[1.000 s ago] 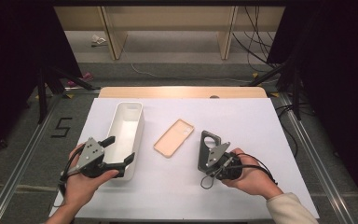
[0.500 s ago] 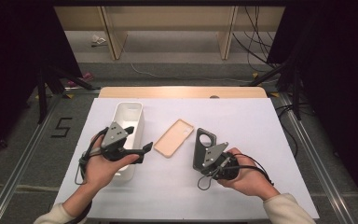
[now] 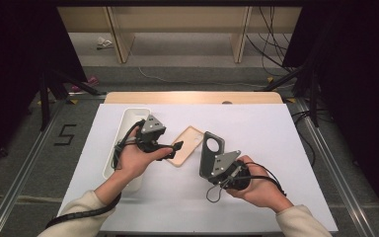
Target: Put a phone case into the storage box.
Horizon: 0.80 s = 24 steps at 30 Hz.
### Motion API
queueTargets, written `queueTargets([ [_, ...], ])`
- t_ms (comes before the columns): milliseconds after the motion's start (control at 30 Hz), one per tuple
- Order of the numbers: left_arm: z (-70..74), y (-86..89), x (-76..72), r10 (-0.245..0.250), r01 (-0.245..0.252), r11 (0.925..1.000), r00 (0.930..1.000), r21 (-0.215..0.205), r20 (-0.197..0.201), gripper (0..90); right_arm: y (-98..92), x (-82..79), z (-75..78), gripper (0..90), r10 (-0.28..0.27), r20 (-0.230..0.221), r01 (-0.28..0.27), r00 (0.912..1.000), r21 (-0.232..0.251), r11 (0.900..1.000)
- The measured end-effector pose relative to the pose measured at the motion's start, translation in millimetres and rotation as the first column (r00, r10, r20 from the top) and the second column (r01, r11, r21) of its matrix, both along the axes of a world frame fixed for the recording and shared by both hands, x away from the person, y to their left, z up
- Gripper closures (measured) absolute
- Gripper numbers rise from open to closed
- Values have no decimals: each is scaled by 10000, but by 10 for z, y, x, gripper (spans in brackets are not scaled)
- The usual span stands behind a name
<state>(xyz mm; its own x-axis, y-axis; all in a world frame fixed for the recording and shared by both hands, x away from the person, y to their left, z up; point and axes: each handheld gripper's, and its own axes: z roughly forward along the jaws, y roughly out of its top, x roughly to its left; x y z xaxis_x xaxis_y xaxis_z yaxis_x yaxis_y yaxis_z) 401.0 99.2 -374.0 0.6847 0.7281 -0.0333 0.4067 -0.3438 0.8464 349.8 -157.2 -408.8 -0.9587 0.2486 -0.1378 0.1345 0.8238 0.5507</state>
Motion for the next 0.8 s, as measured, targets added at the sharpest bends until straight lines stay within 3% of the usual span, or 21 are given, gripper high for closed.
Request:
queueTargets([
  [233,-28,-170,145,-129,124,9998,9994,-162,-306,291,21,-10,25,887,-8,111,6,9999,257,9997],
  [333,-56,-255,206,-169,147,9993,9979,-350,-619,302,31,-11,26,887,22,160,-26,9999,275,9996],
  [467,-95,-401,327,-260,195,9984,9917,-528,-1262,328,56,-25,34,887,115,225,-121,9997,272,9996],
  [800,-159,-596,538,-108,54,9997,9765,-253,-2154,384,88,-51,44,887,222,306,-231,9993,296,9993],
])
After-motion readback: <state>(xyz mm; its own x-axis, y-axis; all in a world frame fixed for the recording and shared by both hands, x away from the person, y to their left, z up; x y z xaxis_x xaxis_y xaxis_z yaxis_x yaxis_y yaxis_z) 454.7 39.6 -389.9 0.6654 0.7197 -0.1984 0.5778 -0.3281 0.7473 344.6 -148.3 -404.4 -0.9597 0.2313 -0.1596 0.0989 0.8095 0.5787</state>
